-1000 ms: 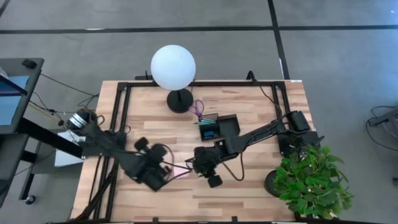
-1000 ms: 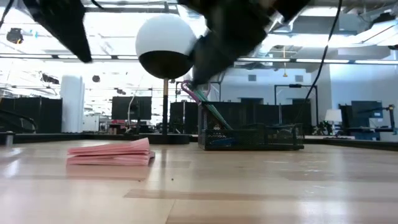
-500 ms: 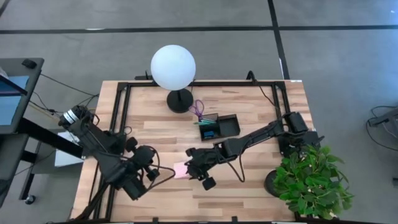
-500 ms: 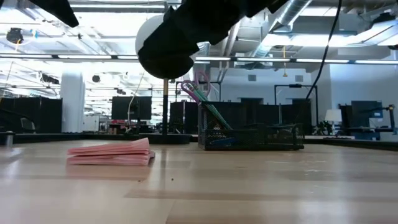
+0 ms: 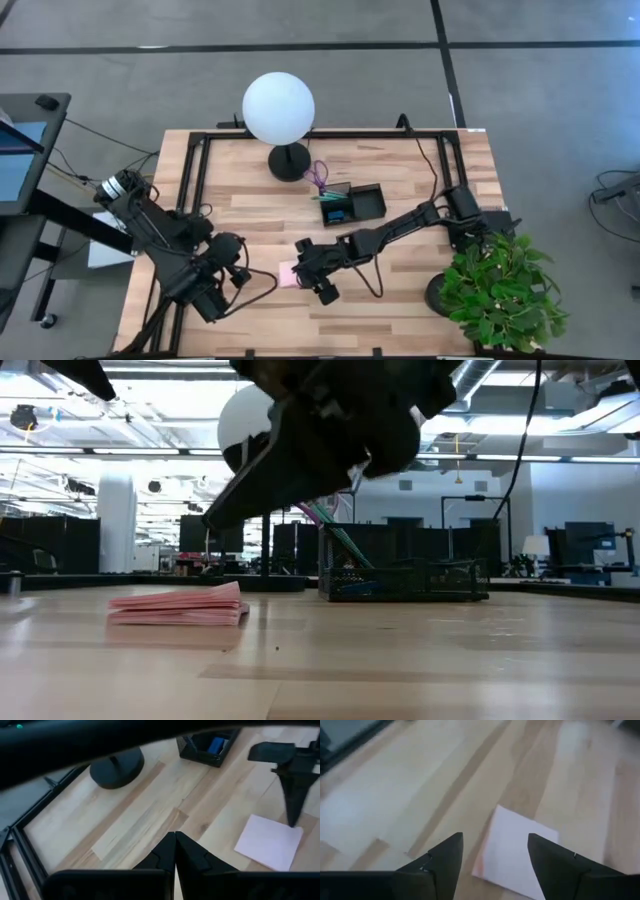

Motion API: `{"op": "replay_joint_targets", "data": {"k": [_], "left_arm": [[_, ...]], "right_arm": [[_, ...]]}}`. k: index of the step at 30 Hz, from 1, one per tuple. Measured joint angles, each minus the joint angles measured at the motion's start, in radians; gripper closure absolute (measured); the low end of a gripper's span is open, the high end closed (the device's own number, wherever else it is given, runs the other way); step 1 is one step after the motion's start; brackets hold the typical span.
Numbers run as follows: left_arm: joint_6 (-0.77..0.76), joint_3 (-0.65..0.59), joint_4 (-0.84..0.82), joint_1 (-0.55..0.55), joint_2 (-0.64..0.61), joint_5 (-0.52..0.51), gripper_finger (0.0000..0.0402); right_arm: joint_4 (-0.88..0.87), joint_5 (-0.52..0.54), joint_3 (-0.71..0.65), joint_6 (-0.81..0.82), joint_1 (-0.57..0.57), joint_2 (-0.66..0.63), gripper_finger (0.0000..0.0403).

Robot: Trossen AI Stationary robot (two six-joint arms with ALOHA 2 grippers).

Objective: Pick and place office supplies into organizer
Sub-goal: Put the pink sticky notes into the black desk organizer

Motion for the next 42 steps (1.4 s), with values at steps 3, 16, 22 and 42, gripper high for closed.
{"op": "replay_joint_targets", "data": {"k": [3, 16, 22, 42], "left_arm": [[-0.002, 0.000, 0.000, -0.002, 0.000, 0.001, 0.0401], [-0.012, 0.000, -0.013, -0.001, 0.000, 0.004, 0.0401], [-0.014, 0.000, -0.013, -0.001, 0.000, 0.004, 0.0401], [-0.014, 0.000, -0.013, -0.001, 0.000, 0.003, 0.0401]], "right_arm": [[0.004, 0.012, 0.000, 0.000, -0.007, 0.001, 0.0186], [-0.016, 0.014, 0.001, -0.045, -0.012, 0.041, 0.0207], [-0.012, 0.015, 0.000, -0.058, -0.011, 0.071, 0.0206], [-0.068, 0.020, 0.000, -0.058, 0.007, 0.069, 0.0251]]}}
